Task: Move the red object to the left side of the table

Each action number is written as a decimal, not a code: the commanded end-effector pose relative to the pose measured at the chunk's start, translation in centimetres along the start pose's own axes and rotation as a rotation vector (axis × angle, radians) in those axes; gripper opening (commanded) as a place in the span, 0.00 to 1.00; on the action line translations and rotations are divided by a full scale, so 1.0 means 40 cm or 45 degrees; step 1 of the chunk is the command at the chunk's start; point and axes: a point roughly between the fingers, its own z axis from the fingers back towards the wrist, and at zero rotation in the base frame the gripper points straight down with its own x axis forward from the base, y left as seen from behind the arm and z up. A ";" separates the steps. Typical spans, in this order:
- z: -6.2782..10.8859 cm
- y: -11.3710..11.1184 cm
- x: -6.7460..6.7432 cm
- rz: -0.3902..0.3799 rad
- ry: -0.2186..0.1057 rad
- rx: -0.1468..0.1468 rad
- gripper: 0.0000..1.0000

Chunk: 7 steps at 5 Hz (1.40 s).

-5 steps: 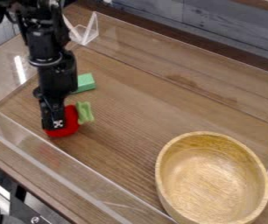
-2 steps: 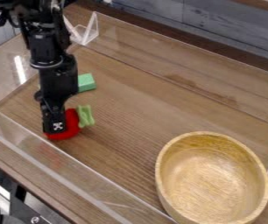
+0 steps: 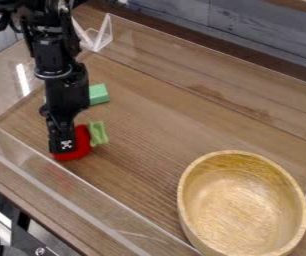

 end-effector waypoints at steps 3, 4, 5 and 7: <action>-0.030 -0.035 0.011 -0.027 -0.002 -0.068 0.00; -0.030 -0.038 0.017 -0.033 -0.009 -0.075 0.00; -0.030 -0.040 0.021 -0.031 -0.011 -0.076 0.00; -0.030 -0.042 0.028 -0.027 -0.016 -0.080 0.00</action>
